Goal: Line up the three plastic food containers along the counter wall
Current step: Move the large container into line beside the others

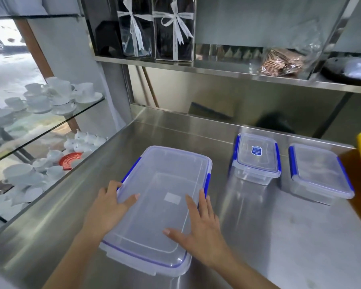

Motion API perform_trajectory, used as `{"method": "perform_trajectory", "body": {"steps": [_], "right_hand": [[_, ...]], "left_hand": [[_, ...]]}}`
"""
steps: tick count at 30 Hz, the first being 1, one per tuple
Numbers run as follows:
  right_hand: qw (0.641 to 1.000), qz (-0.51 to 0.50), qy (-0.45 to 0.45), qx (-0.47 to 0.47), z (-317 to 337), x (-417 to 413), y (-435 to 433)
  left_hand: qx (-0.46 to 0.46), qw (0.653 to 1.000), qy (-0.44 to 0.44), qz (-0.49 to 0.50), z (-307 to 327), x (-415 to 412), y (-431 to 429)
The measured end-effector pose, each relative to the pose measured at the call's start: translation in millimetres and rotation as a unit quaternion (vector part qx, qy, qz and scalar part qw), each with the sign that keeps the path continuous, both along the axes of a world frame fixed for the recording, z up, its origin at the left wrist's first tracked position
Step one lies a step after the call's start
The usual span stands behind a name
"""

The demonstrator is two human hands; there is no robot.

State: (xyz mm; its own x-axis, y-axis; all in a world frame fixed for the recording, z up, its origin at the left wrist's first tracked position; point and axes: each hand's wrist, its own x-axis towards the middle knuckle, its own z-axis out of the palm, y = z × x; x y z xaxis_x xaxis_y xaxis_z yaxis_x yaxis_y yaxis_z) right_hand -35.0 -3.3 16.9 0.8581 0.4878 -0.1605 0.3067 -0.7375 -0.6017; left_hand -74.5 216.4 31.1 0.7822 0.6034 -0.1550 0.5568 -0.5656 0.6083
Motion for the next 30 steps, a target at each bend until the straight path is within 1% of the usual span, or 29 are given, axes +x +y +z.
{"method": "perform_trajectory", "body": {"steps": [2, 5, 8, 11, 14, 19, 22, 26, 30], "right_hand": [[1.000, -0.008, 0.001, -0.008, 0, 8, 0], [0.999, -0.023, -0.010, -0.023, 1, 26, 0], [0.998, -0.040, -0.018, -0.042, 1, 53, -2], [0.997, -0.037, -0.018, -0.073, 1, 84, -5], [0.994, -0.042, -0.028, -0.092, -1, 115, -8], [0.995, -0.062, -0.015, -0.083, -5, 164, -11], [0.994, -0.068, -0.017, -0.083, -6, 189, -13], [0.993, -0.079, -0.022, -0.082, -10, 216, -18], [0.993, -0.083, -0.017, -0.083, -11, 235, -23]], "left_hand": [[0.025, 1.000, -0.004, -0.004, -1, 8, -3], [0.025, 0.999, -0.004, -0.033, -3, 26, -5], [0.015, 0.994, 0.037, -0.103, -7, 50, -4], [0.021, 0.985, 0.073, -0.153, -9, 81, 1], [0.039, 0.982, 0.051, -0.177, -11, 114, -1], [0.165, 0.967, -0.009, -0.194, -14, 157, -12], [0.175, 0.964, -0.030, -0.199, -17, 181, -15], [0.206, 0.958, -0.021, -0.201, -21, 208, -21], [0.206, 0.957, -0.018, -0.203, -20, 227, -26]]}}
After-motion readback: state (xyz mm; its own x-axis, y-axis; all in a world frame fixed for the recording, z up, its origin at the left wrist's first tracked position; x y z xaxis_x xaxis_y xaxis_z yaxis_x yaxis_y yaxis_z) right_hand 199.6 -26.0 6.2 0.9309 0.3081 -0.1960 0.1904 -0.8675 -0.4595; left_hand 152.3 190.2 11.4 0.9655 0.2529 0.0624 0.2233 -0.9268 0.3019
